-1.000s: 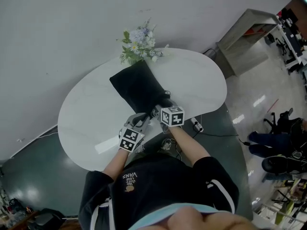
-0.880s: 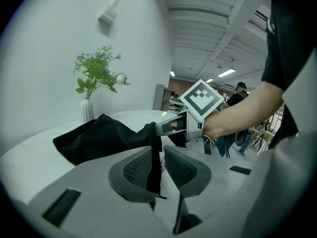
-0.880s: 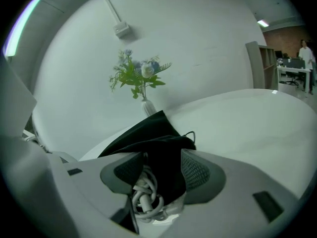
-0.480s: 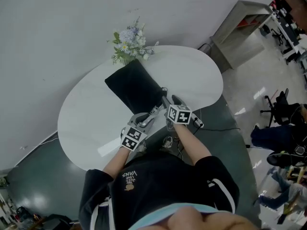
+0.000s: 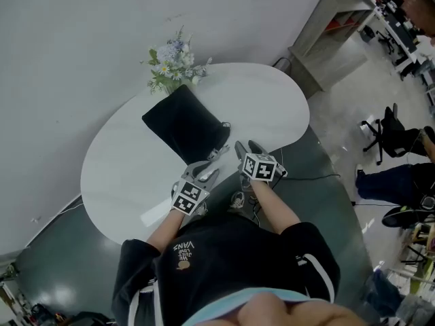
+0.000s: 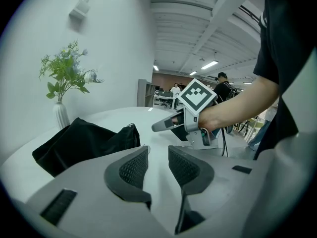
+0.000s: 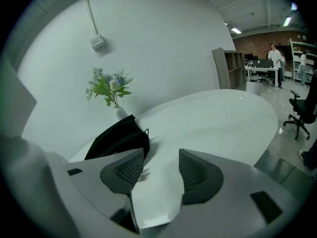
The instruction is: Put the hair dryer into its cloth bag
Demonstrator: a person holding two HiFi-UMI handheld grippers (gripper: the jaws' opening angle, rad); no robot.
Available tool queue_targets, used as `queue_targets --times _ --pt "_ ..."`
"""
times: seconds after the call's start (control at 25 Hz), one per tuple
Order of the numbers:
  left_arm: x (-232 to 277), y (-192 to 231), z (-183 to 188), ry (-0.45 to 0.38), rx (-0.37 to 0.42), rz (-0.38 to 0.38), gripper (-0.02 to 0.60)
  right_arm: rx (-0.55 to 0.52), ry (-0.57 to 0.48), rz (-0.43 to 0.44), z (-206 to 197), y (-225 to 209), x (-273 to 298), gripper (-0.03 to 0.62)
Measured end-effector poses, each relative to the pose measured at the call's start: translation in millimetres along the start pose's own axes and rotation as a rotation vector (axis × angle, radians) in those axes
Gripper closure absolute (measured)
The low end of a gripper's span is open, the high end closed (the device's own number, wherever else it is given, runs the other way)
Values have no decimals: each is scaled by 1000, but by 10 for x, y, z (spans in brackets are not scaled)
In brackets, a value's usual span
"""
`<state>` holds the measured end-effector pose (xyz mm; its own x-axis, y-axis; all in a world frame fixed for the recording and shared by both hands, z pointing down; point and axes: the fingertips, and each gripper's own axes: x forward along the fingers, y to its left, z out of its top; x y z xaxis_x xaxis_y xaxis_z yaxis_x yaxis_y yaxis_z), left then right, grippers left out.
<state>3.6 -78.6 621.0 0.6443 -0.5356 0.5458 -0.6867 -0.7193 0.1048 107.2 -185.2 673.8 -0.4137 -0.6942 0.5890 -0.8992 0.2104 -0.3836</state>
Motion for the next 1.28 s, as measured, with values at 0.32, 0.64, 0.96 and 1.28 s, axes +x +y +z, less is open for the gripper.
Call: queue_targets --times 0.32,0.64,0.96,1.28 --pt "-137 37 110 -69 12 60 459 18 -34 -13 -177 25 -438 376" --pt "-391 116 142 -132 16 100 489 -21 -115 3 -177 332 -854 394" --pt "-732 153 134 -207 31 128 549 -75 -195 16 -201 714 -1192 519" --pt "-1073 142 3 -225 25 115 561 -55 -236 46 -291 1067 -1399 533"
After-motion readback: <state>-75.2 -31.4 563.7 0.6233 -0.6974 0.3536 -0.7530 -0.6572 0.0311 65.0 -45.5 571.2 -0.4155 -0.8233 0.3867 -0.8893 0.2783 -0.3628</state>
